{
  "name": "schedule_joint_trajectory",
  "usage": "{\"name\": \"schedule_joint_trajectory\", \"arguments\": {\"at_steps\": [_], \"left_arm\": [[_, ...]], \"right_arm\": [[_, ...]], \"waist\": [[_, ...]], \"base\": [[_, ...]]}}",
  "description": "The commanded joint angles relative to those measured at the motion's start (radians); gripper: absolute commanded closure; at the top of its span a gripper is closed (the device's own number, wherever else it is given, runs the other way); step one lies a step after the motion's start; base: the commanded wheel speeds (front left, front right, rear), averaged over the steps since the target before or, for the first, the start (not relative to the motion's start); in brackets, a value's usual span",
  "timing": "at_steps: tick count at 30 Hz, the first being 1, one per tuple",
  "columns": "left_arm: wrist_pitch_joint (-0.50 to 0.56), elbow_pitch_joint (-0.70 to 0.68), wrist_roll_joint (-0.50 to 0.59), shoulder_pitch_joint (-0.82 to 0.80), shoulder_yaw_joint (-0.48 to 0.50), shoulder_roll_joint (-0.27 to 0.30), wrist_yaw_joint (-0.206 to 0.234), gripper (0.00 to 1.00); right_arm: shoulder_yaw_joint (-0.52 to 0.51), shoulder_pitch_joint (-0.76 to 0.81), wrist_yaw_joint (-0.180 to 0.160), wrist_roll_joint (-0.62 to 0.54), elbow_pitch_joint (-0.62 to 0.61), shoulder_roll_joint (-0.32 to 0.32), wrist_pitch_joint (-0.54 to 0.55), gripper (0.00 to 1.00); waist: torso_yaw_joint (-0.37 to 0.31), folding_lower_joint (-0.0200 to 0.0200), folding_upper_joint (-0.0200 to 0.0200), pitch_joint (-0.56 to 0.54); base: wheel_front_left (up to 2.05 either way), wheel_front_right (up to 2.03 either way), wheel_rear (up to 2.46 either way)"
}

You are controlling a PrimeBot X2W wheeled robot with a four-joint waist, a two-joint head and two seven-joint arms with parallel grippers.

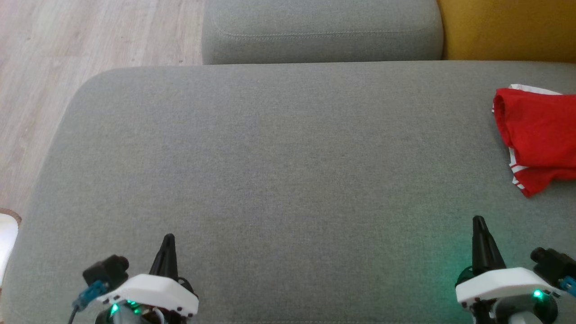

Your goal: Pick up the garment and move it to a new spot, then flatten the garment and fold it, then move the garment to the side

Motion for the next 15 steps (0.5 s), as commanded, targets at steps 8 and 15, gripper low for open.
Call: {"name": "schedule_joint_trajectory", "arguments": {"at_steps": [8, 15], "left_arm": [[0.027, -0.044, -0.109, -0.057, 0.039, 0.010, -0.022, 1.00], [0.044, -0.049, -0.176, -0.062, 0.055, 0.010, -0.033, 1.00]], "right_arm": [[-0.007, -0.063, 0.002, 0.115, -0.043, -0.003, 0.027, 1.00], [-0.012, -0.068, 0.003, 0.184, -0.048, -0.003, 0.043, 1.00]], "waist": [[-0.004, 0.0000, 0.0000, 0.000], [-0.006, 0.0000, 0.0000, 0.000]], "base": [[0.00, 0.00, 0.00], [0.00, 0.00, 0.00]]}}
